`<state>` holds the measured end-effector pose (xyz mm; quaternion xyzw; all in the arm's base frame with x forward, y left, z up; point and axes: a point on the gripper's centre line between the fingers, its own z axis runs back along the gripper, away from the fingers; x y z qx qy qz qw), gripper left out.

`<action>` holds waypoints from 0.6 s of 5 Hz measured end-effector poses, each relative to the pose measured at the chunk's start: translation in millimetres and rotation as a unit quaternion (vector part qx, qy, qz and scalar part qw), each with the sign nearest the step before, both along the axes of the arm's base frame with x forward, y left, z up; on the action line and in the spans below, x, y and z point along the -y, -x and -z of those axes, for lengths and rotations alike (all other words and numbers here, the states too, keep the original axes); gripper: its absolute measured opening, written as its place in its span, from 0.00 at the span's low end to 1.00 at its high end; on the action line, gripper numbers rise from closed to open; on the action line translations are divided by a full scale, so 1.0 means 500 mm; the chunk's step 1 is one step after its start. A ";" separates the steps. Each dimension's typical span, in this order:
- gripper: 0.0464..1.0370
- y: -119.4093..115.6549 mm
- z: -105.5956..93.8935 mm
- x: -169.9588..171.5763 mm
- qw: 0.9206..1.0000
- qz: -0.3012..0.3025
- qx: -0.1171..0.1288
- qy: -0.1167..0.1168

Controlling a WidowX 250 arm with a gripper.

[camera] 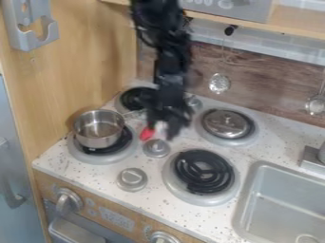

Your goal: Took the thing of the pan and put it on the lower right burner

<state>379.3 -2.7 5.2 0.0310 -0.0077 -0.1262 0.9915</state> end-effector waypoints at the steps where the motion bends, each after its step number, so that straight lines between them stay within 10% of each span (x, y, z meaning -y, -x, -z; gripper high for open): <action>1: 0.50 0.016 0.041 0.041 0.999 0.026 -0.023 -0.002; 3: 0.50 0.034 0.119 0.052 0.997 0.039 -0.059 0.012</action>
